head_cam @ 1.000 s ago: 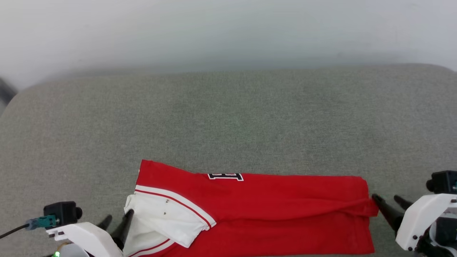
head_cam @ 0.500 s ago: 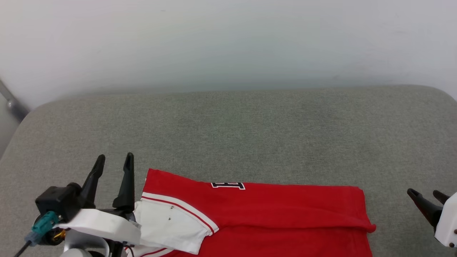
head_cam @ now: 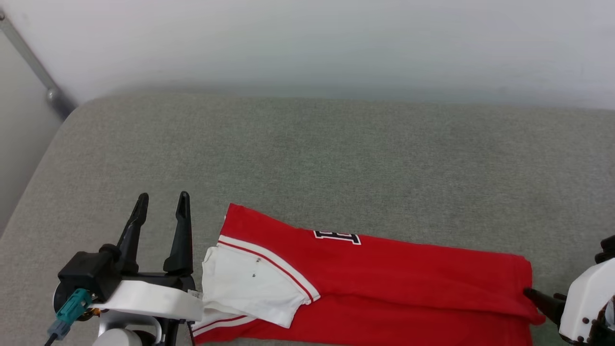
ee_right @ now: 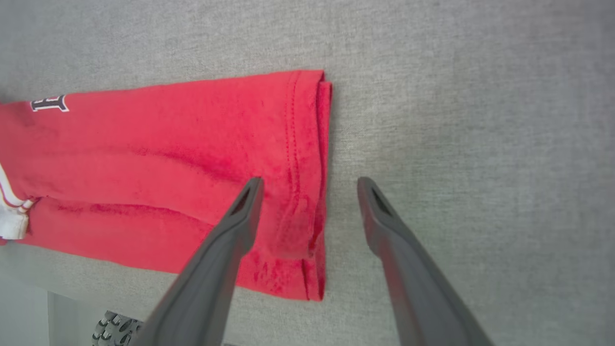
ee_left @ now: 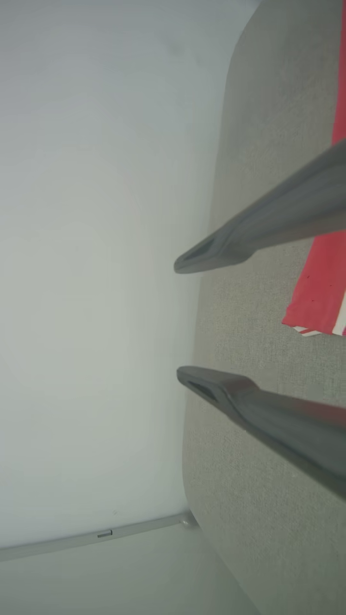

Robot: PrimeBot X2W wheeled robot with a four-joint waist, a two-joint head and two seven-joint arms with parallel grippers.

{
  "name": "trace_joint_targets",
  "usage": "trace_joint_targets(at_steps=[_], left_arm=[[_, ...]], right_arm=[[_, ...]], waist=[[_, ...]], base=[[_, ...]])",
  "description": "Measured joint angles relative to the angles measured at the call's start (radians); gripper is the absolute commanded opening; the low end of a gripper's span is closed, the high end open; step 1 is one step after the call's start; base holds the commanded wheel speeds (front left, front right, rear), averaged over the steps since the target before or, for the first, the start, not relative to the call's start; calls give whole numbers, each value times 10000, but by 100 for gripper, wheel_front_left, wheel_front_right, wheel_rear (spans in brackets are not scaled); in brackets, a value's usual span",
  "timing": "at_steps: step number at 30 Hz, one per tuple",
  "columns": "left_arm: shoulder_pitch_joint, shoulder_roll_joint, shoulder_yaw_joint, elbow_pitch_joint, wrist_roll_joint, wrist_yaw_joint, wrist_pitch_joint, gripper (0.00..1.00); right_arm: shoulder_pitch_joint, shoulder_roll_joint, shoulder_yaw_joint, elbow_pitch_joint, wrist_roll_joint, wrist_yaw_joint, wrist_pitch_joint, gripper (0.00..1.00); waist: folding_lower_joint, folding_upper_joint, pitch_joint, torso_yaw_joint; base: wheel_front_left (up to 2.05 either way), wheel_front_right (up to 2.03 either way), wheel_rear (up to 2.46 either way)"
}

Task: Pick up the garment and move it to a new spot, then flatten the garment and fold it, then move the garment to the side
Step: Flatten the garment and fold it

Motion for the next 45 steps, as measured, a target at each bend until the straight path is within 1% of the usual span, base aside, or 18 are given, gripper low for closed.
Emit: trace_joint_targets(at_steps=[7,11,12,13,14,19,23,27,30,34,35,40,42,45], left_arm=[[-190,-244,130,198,198,-221,-23,100],[-214,-351,163,297,318,-339,-25,100],[-214,-366,174,326,351,-368,-25,100],[-216,-376,174,349,372,-389,-25,100],[-216,-385,186,368,408,-391,-25,100],[-247,-360,205,462,558,-408,-25,100],[-224,-257,194,537,700,-382,-17,100],[-119,-115,173,579,800,-213,82,100],[65,-13,165,550,880,-115,132,100],[129,113,113,466,963,-54,280,100],[220,153,52,395,970,-25,357,100],[230,173,-36,370,1028,31,426,100],[233,169,-65,372,1041,50,431,100],[241,171,-65,389,1039,61,431,100]], right_arm=[[-430,151,100,1505,105,0,171,100],[-539,127,347,1960,295,-4,288,100],[-579,109,374,2038,374,-4,322,68],[-602,82,422,2088,426,-4,324,31],[-639,50,495,2134,464,-8,320,0],[-840,-4,955,2282,796,-17,173,0],[-915,-217,1202,2236,917,-15,13,0],[-1099,-497,1331,2019,1018,-15,-157,0],[-1238,-738,1214,1808,1016,0,-138,0],[-1347,-1028,623,1586,844,0,77,0],[-1359,-1154,-109,1386,596,0,265,0],[-1361,-1246,-1521,1068,63,0,604,0],[-1380,-1177,-1973,966,10,0,757,0],[-1569,-646,-2313,825,207,0,1147,0]], waist=[[0,0,552,484],[0,0,733,648],[0,0,759,664],[0,0,775,667],[0,0,779,659],[1,0,691,557],[1,0,495,444],[1,0,273,279],[1,0,112,92],[1,0,-29,-215],[0,1,-85,-449],[1,0,-153,-776],[1,0,-182,-871],[1,0,-215,-1002]], base=[[0,0,0],[0,0,0],[0,0,0],[0,0,0],[0,0,0],[0,0,0],[0,0,0],[0,0,0],[0,0,0],[0,0,0],[0,0,0],[0,0,0],[0,0,0],[0,0,0]])
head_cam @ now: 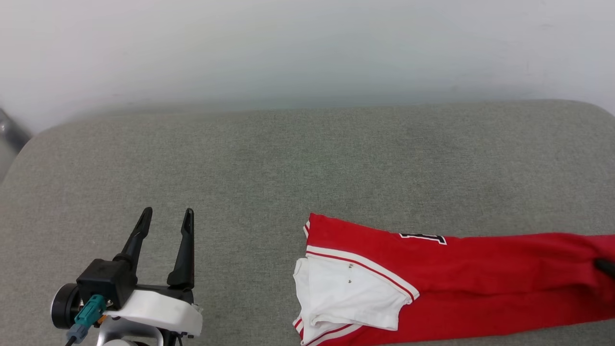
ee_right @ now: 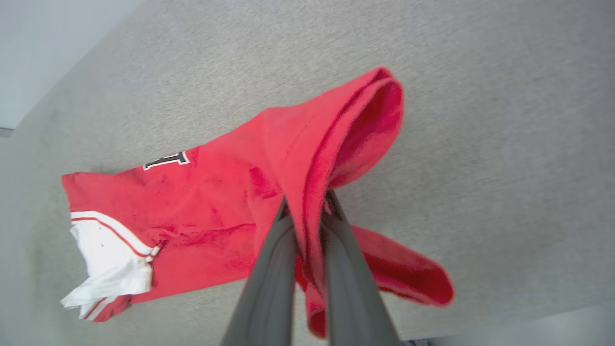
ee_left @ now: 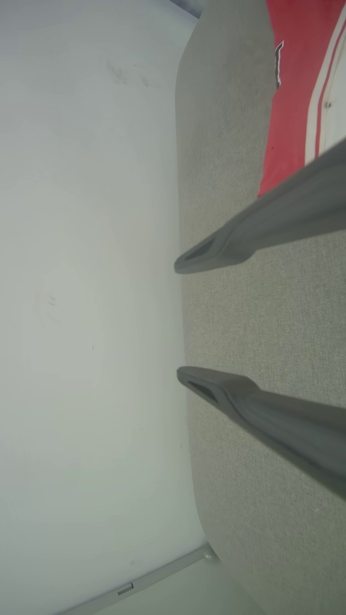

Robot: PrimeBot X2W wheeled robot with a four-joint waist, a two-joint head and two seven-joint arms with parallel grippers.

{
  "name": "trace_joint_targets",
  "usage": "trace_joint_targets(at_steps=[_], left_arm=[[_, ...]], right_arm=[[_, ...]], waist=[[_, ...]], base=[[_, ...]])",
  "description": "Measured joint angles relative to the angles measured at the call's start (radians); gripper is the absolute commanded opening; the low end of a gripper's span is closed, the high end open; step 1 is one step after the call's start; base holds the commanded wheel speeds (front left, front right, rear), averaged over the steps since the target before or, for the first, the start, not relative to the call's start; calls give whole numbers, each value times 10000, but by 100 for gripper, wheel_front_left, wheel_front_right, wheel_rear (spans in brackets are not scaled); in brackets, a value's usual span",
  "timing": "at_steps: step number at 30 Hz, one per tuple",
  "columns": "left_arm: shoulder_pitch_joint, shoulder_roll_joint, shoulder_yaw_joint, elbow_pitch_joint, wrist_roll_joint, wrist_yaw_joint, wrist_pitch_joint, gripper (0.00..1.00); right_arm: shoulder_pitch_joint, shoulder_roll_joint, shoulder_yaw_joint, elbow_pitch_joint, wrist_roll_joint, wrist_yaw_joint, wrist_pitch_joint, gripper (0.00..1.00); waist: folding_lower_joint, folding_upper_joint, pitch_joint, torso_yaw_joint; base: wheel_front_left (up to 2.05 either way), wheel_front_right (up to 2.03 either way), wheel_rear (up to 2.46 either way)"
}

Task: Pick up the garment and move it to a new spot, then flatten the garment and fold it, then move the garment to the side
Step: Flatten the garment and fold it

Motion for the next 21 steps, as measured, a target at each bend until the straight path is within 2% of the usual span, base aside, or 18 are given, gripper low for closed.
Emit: trace_joint_targets(at_steps=[6,9,13,17,21], left_arm=[[37,29,40,-10,-21,81,-4,100],[36,25,50,-52,-73,88,-8,100],[-3,12,15,-75,-73,81,-4,100],[-107,-50,-56,-42,-73,67,2,100],[-232,-138,-153,63,-79,-6,4,100]], right_arm=[[-265,1697,213,-123,1553,0,1310,0],[-432,2092,537,-121,2418,0,1580,0],[-408,2280,1442,125,3356,0,1645,0],[-409,2284,2871,1022,4753,-2,784,0],[-581,2309,4646,1852,5760,-2,-639,0]], waist=[[0,0,-3,-123],[0,0,50,-55],[0,0,130,166],[0,0,183,438],[0,0,211,726]], base=[[0,0,0],[0,0,0],[0,0,0],[0,0,0],[0,0,0]])
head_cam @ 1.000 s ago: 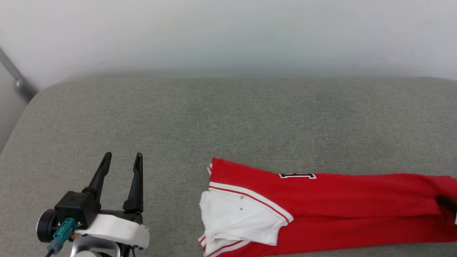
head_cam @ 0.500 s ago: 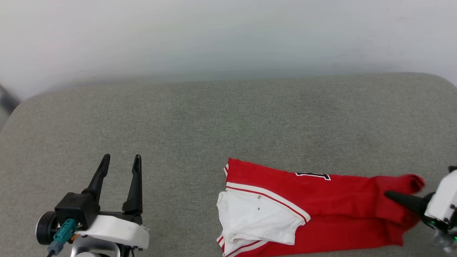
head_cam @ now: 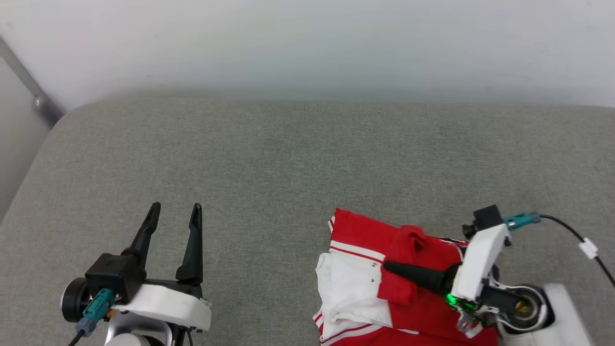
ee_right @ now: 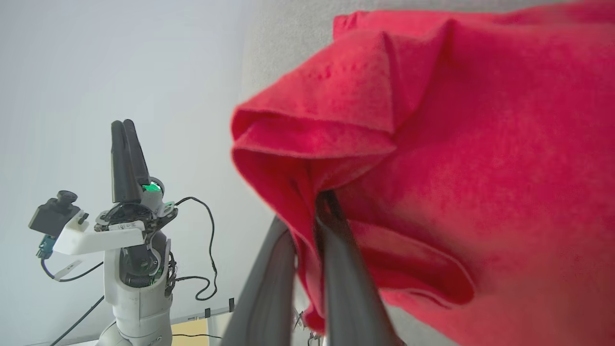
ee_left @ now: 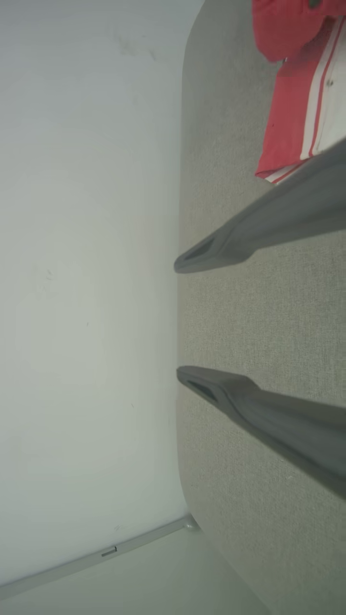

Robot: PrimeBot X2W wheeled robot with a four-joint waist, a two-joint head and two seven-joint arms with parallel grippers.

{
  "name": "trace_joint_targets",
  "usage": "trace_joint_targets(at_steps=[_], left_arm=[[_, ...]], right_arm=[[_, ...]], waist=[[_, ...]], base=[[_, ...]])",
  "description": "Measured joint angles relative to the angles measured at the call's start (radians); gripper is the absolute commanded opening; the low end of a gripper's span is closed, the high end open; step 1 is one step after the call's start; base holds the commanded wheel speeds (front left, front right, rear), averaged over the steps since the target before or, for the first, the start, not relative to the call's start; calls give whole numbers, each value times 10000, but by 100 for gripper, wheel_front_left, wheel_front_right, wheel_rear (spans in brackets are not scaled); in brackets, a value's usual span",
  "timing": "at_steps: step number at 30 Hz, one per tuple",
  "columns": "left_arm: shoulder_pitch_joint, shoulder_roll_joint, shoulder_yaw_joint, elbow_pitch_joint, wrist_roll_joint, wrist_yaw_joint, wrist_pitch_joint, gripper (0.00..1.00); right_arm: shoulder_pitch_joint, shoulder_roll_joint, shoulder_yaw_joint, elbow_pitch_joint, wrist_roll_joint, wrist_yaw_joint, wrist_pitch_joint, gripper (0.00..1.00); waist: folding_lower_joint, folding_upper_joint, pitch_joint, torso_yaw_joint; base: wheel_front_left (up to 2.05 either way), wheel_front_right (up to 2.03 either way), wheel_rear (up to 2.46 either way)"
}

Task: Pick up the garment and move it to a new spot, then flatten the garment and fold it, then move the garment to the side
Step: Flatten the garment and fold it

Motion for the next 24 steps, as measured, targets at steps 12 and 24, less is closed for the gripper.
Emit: trace_joint_targets(at_steps=[12,24], left_arm=[[-409,-282,-209,374,-13,-159,-107,100],[-361,-301,-90,652,-115,-182,-257,100]], right_arm=[[-1040,10,3467,1870,393,0,-3191,100],[-1781,-1766,4560,314,-1891,2,-5099,100]], waist=[[0,0,260,582],[0,0,119,187]], base=[[0,0,0],[0,0,0]])
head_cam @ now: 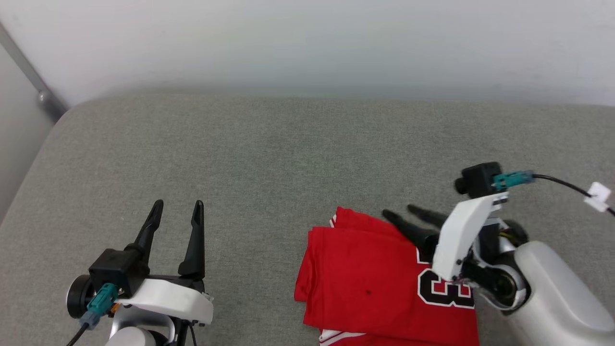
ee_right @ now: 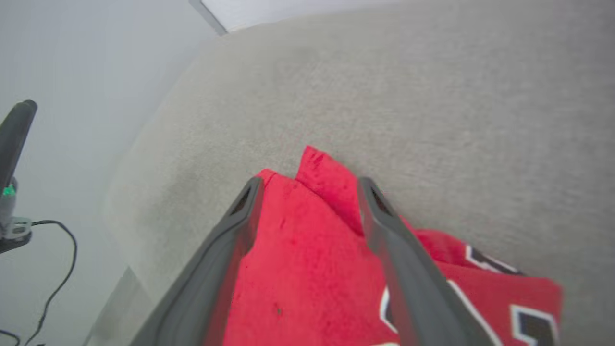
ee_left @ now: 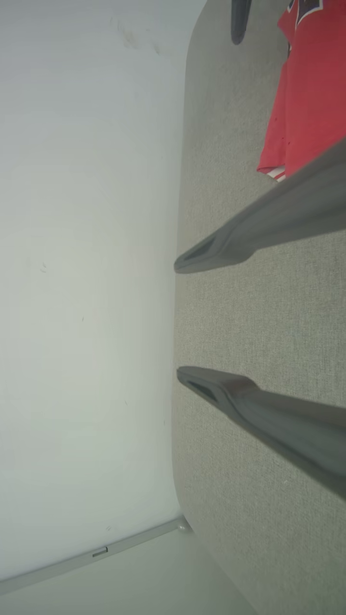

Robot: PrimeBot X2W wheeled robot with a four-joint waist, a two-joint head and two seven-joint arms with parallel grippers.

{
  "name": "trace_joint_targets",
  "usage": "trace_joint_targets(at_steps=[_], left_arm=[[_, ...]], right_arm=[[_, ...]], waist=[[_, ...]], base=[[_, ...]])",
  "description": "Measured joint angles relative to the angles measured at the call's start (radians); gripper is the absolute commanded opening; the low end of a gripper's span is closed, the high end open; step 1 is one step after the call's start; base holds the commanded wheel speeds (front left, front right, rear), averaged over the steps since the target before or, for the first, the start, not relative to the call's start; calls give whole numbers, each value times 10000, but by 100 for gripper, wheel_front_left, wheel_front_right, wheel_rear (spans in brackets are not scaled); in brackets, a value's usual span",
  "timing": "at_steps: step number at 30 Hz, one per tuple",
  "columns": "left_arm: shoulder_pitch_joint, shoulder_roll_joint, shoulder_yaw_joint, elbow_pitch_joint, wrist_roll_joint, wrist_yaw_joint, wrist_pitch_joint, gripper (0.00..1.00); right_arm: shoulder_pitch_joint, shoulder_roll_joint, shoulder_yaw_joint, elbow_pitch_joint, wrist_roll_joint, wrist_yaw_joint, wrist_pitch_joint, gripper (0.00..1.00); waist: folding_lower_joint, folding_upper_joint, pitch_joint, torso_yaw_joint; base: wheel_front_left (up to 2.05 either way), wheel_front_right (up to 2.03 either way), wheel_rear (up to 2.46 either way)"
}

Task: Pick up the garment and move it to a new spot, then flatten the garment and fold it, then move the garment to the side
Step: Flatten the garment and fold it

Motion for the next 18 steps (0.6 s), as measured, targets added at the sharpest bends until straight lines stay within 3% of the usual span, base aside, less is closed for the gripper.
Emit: trace_joint_targets(at_steps=[3,8,14,18], left_arm=[[45,33,36,50,-58,13,-4,100],[229,79,75,123,-77,92,4,100],[497,213,184,132,-163,198,8,100],[741,240,196,125,-178,309,15,100]], right_arm=[[44,-629,-407,-263,-1434,0,-1116,100],[857,-1154,-1894,-621,-3471,0,-2491,100],[2255,-1147,-3933,-1737,-5014,-2,-3478,100],[3230,-809,-4671,-2846,-5432,0,-3868,100]], waist=[[0,0,-91,-153],[-1,0,-296,-386],[0,1,-550,-641],[0,0,-735,-798]], base=[[0,0,0],[0,0,0],[0,0,0],[0,0,0]])
